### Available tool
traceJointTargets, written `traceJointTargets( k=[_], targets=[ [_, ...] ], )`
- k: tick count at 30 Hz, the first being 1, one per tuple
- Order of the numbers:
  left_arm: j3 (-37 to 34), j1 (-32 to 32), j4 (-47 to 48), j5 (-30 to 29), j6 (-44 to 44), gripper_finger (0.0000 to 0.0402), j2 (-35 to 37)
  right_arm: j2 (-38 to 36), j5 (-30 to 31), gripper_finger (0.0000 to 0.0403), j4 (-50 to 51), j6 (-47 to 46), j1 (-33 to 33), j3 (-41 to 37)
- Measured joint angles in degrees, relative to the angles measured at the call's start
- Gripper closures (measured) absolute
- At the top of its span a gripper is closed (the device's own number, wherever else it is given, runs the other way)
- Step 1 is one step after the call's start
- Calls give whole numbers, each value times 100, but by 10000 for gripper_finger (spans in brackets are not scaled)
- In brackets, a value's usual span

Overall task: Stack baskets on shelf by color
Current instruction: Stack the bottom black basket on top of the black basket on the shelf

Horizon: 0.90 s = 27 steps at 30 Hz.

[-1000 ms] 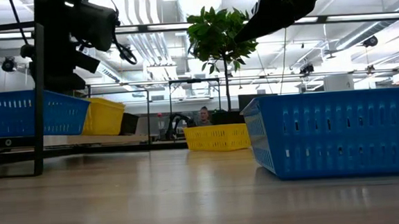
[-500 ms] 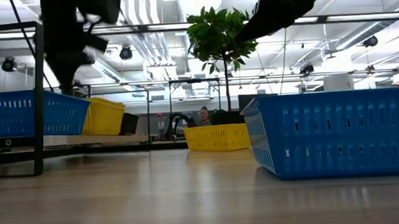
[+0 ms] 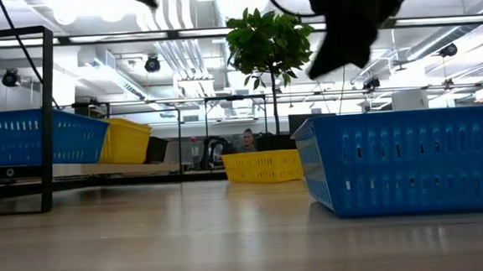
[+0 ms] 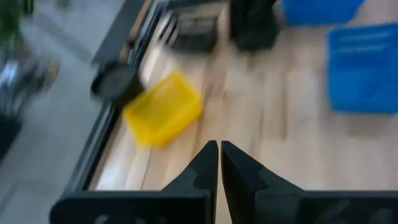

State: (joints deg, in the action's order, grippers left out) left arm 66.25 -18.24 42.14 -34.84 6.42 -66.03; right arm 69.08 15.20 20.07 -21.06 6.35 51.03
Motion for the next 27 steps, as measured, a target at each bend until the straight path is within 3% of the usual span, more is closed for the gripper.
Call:
traceJointTargets(
  k=[3,7,11,17,27],
  targets=[
    [-2,-276,-508,1,-562,398,160,0,-369,318,1228,-88,0,291],
    [-6,-437,-771,-2,-997,398,250,2,-1016,285,3133,796,20,550],
    [-8,-444,-771,-2,-1026,398,264,2,-1267,266,4149,1065,13,518],
    [-10,-442,-769,1,-1170,398,195,0,-1419,264,4152,1192,28,210],
    [-10,-466,-766,3,-1158,398,198,0,-1727,280,3337,1051,105,-375]
  ],
)
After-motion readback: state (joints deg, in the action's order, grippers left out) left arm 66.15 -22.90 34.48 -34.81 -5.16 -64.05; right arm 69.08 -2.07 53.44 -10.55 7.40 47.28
